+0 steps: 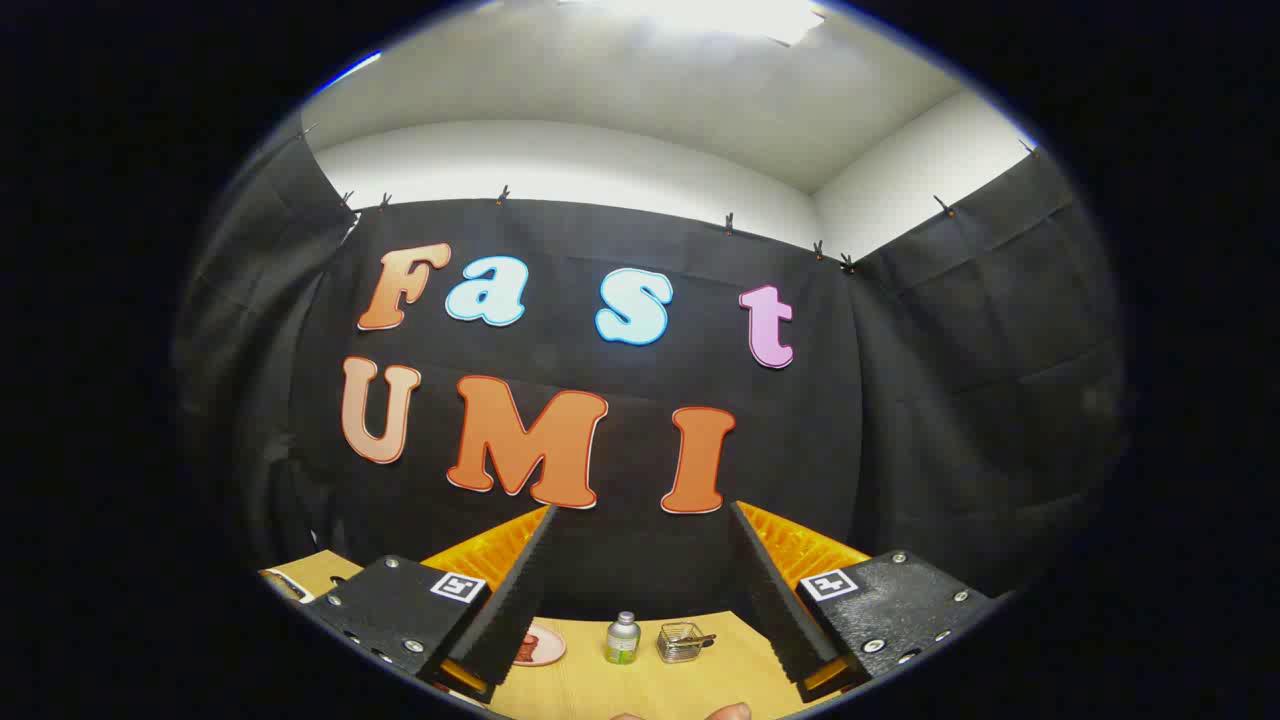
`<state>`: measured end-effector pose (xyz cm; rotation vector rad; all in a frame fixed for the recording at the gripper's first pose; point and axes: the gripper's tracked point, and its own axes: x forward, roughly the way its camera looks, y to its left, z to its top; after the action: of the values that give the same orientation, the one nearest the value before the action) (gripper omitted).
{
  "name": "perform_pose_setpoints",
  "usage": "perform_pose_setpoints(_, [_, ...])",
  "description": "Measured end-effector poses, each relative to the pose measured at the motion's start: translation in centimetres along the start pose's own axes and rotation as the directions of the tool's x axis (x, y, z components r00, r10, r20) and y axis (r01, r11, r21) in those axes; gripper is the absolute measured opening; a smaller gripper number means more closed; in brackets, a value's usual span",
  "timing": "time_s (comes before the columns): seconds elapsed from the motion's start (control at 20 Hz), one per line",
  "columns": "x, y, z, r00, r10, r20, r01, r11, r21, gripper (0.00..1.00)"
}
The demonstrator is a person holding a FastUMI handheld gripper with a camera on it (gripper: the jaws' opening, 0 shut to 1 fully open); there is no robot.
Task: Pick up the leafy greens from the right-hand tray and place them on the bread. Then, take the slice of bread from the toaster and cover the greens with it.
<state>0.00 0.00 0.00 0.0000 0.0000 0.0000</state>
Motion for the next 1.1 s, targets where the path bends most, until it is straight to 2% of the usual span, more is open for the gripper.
perform_pose_setpoints(0.2, [-0.1, 1.2, 0.3, 1.0, 0.007, -0.005, -0.007, 0.999, 0.051, 0.98])
perform_pose_setpoints(0.8, [-0.1, 1.2, 0.8, 1.0, -0.009, -0.02, 0.009, 1.0, -0.025, 0.98])
perform_pose_setpoints(1.1, [-0.4, 2.9, -4.5, 0.99, 0.035, -0.139, -0.036, 0.999, -0.005, 0.98])
